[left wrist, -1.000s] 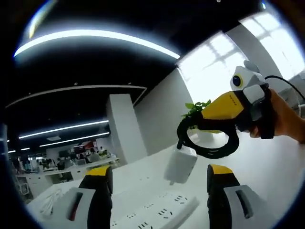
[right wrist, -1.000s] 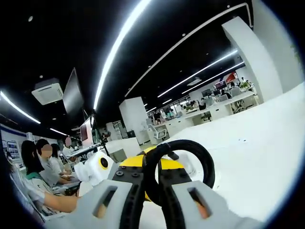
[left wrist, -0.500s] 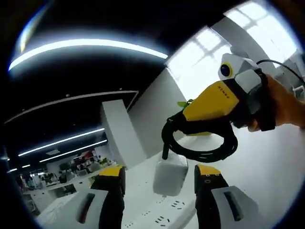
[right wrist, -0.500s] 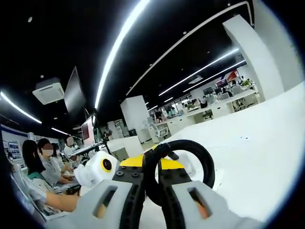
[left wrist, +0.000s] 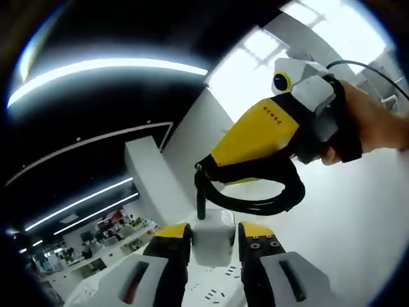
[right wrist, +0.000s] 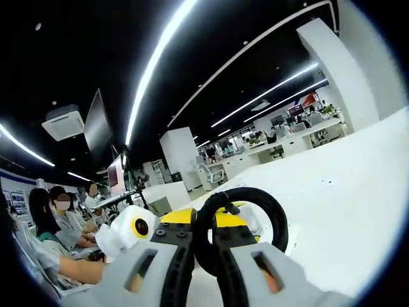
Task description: Straighten the power strip on the desk, plug the charger into it
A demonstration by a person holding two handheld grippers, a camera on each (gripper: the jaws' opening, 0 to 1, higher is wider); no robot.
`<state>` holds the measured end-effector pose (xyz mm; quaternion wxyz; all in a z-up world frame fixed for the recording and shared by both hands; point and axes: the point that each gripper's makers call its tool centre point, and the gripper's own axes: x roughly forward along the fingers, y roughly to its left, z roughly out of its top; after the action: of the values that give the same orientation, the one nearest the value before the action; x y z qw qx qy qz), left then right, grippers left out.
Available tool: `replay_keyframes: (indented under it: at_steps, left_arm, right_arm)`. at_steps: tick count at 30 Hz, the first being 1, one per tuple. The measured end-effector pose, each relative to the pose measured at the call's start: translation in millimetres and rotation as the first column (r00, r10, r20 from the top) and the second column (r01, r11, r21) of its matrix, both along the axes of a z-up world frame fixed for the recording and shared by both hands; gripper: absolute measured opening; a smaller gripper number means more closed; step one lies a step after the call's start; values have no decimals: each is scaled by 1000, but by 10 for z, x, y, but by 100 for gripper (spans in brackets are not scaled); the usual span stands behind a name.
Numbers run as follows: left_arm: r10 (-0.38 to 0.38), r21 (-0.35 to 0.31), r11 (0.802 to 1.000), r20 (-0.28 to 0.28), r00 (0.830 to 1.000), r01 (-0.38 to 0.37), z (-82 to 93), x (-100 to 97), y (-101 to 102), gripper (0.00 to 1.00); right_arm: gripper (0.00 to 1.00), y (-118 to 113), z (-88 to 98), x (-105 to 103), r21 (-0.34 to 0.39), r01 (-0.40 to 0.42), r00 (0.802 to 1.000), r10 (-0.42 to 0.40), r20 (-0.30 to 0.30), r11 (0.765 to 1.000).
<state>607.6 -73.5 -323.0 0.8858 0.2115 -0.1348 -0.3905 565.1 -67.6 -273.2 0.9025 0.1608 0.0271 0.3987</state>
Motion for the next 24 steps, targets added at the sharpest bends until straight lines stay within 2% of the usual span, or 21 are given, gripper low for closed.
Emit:
replay_keyframes:
  at_steps: [3, 5, 10, 15, 16, 19, 21, 24]
  left_arm:
    - [0, 13, 1000, 1, 1000, 0, -22, 25, -16, 26]
    - [-3, 16, 1000, -18, 1000, 4, -48, 47, -17, 26]
    - [-4, 33, 999, -21, 1000, 5, -59, 39, -12, 26]
    - [-53, 51, 997, -53, 997, 56, -44, 20, -5, 26]
    - [-72, 61, 995, -76, 995, 77, -57, 12, -3, 25]
    - [-97, 91, 990, -74, 993, 103, -79, 34, 12, 25]
    - [-130, 116, 983, -100, 986, 141, -130, 44, 17, 25]
    - [-213, 109, 966, -168, 962, 233, -194, 31, 12, 25]
  right_arm:
    - [8, 1, -32, 0, -8, -4, 1000, 4, -1, 1000]
    - [8, 2, -51, 3, -8, -4, 1000, 4, -4, 1000]
    - [8, -2, -60, -1, 14, -17, 1000, 17, -17, 1000]
    - [8, 10, -49, -25, 26, -32, 999, 32, -11, 999]
    - [8, 8, -49, -25, 26, -34, 999, 34, -9, 999]
    - [8, 16, -82, -10, 37, -45, 999, 46, -18, 998]
    - [8, 18, -109, 24, 36, -51, 998, 52, -31, 998]
    - [8, 25, -142, 62, 36, -61, 997, 63, -44, 997]
